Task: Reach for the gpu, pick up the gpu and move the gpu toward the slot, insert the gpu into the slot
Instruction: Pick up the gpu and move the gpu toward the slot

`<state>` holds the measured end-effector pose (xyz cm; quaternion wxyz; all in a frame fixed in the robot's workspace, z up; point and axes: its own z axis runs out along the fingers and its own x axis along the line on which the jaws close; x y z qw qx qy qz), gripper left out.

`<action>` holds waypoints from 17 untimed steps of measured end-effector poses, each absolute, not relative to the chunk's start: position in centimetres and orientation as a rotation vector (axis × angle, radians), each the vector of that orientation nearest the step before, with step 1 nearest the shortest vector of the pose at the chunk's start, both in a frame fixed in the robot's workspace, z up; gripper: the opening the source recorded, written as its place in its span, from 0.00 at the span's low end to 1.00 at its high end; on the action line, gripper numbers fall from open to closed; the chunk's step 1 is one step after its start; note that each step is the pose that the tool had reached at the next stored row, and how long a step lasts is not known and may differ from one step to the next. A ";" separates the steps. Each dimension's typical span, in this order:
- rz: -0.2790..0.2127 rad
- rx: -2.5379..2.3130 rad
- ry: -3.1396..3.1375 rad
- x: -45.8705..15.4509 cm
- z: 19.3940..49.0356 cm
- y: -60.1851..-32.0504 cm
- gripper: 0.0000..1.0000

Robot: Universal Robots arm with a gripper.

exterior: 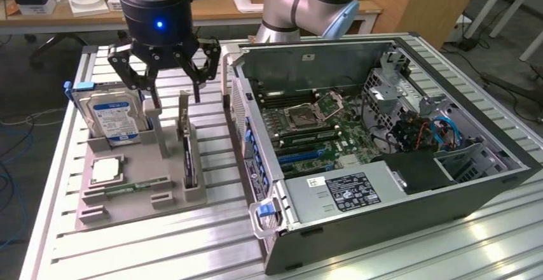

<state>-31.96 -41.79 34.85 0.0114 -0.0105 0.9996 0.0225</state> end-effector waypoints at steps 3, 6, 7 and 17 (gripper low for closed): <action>0.070 -0.043 3.118 -31.9 34.3 -41.8 0.65; 0.070 -0.053 3.118 -31.8 33.8 -41.8 0.65; 0.070 -0.055 3.118 -31.7 33.6 -41.8 0.65; 0.071 -0.080 3.118 -31.6 31.8 -41.8 0.65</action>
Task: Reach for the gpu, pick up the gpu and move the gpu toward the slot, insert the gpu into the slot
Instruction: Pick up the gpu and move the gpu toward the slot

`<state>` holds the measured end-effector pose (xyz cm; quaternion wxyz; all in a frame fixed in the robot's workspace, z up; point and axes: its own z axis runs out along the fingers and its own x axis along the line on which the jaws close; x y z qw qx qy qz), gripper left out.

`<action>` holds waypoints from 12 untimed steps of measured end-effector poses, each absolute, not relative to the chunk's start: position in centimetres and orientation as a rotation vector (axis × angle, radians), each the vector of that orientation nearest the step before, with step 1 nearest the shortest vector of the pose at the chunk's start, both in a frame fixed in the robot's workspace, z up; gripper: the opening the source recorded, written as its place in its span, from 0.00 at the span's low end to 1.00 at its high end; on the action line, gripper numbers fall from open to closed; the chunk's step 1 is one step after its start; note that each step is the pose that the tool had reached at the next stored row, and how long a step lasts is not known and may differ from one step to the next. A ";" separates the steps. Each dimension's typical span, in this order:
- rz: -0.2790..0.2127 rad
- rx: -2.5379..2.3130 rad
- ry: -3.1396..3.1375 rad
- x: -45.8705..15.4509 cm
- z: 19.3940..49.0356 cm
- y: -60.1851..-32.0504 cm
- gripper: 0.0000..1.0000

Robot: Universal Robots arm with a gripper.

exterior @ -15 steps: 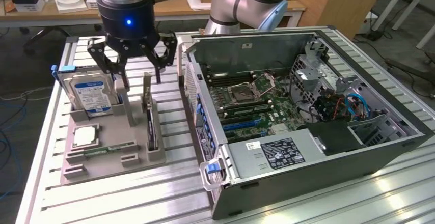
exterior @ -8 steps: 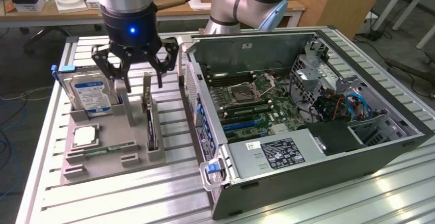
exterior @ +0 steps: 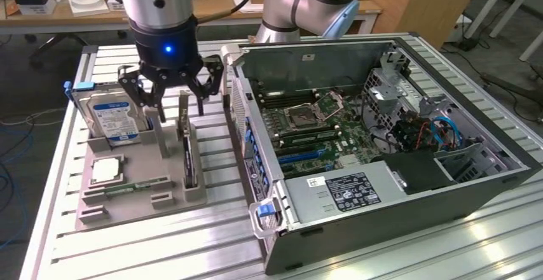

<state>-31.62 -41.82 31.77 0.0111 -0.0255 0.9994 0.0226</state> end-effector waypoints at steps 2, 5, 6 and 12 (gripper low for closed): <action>0.071 -0.083 3.118 -31.6 31.4 -41.8 0.65; 0.071 -0.088 3.118 -31.6 30.9 -42.1 0.65; 0.071 -0.089 3.118 -31.6 30.7 -42.3 0.65; 0.071 -0.089 3.118 -31.6 29.6 -43.1 0.65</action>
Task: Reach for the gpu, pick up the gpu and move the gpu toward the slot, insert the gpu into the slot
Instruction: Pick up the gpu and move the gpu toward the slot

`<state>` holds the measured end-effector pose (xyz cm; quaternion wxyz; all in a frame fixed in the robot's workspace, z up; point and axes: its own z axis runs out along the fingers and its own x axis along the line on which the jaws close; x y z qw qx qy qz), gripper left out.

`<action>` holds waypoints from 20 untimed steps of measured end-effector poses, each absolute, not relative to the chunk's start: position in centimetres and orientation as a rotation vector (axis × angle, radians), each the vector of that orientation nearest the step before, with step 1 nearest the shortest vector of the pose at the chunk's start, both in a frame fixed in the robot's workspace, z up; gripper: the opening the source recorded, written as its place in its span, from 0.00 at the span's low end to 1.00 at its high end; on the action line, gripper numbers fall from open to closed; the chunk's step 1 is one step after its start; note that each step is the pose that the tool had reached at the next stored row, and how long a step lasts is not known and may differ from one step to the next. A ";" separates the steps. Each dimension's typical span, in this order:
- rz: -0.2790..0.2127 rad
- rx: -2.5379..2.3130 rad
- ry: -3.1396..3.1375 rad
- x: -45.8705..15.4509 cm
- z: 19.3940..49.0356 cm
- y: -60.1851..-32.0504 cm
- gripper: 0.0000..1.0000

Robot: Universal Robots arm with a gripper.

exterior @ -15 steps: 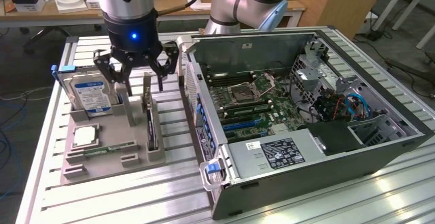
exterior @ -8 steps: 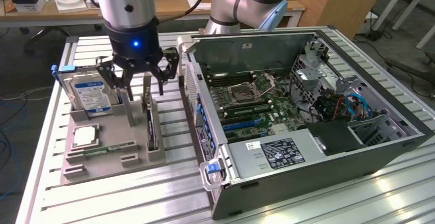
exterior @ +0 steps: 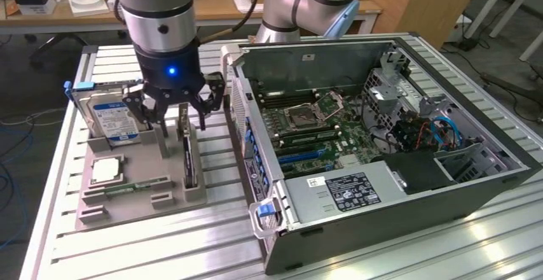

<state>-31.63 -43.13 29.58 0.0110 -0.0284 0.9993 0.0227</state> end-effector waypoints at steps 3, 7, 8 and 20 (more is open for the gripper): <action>0.071 -0.089 3.117 -31.6 29.0 -43.1 0.65; 0.071 -0.089 3.118 -31.6 28.3 -43.1 0.65; 0.071 -0.089 3.118 -31.6 28.1 -43.1 0.65; 0.069 -0.015 3.118 -31.6 26.0 -43.1 0.65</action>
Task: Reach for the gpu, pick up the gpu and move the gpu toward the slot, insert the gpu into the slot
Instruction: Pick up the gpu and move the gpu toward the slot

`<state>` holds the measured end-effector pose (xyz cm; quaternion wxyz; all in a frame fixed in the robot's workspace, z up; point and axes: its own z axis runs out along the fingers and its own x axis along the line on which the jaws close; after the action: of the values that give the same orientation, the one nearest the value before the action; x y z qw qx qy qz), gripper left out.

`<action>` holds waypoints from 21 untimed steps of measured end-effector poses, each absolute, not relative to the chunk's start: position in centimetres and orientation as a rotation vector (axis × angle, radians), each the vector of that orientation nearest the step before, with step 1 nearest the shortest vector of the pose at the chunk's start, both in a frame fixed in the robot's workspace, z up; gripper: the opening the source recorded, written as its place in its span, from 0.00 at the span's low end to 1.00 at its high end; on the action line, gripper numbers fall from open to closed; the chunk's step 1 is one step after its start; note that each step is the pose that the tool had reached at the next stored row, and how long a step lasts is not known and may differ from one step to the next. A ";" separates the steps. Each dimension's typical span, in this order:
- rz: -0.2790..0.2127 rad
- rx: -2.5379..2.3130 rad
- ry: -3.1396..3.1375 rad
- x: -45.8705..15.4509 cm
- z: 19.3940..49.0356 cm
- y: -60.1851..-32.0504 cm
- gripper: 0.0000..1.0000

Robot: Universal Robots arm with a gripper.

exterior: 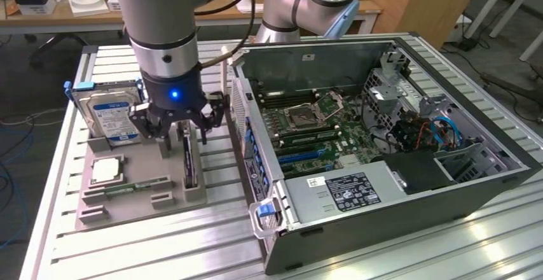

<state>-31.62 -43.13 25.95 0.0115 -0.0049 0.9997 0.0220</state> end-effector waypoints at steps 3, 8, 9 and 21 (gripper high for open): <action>0.067 0.016 3.117 -31.6 25.4 -43.1 0.65; 0.065 0.050 3.116 -31.6 24.5 -43.1 0.65; 0.064 0.056 3.116 -31.6 24.3 -43.1 0.65; 0.051 0.082 3.115 -31.6 22.5 -42.1 0.65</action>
<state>-31.65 -42.06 22.51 0.0124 0.0262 0.9994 0.0163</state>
